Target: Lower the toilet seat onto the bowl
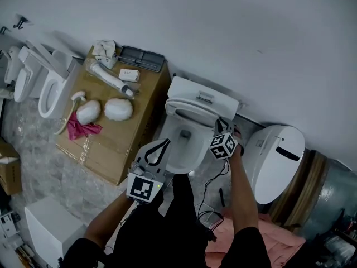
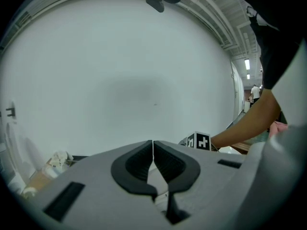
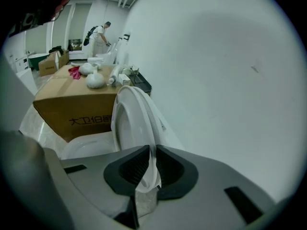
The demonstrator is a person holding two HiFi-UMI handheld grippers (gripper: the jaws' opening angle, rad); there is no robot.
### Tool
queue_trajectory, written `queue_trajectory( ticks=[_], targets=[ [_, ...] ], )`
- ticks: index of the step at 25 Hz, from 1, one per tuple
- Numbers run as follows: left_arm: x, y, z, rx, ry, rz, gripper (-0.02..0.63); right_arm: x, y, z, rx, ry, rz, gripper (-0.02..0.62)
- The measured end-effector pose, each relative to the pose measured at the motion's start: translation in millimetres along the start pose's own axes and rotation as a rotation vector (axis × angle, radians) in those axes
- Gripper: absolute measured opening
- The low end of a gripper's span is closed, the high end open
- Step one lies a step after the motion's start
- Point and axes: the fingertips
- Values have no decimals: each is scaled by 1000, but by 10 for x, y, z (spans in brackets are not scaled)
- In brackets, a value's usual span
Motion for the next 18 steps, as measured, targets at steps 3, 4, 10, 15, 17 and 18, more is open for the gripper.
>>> queue_trajectory(
  ticks=[3, 4, 10, 15, 17, 18],
  targets=[
    [127, -12, 19, 40, -1, -19, 14, 20, -105, -155, -24, -31, -3, 60],
    [179, -11, 13, 55, 15, -27, 17, 26, -141, -216, -30, -41, -3, 60],
    [634, -98, -53, 163, 191, -118, 107, 71, -386, -654, -67, -52, 1, 60],
    [1339, -87, -181, 217, 372, -250, 129, 147, -574, -1151, -79, -72, -10, 60],
    [1639, -42, -223, 249, 440, -303, 137, 195, -640, -1381, -84, -76, -21, 61],
    [1773, -17, -246, 265, 476, -326, 143, 220, -669, -1499, -90, -73, -25, 63]
  ],
)
Point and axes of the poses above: the fingertips, and each gripper's own axes: y forward along the fingers, z to its right, x out of its underside, and after that the axes turned 10 degrees about -y, right-handed
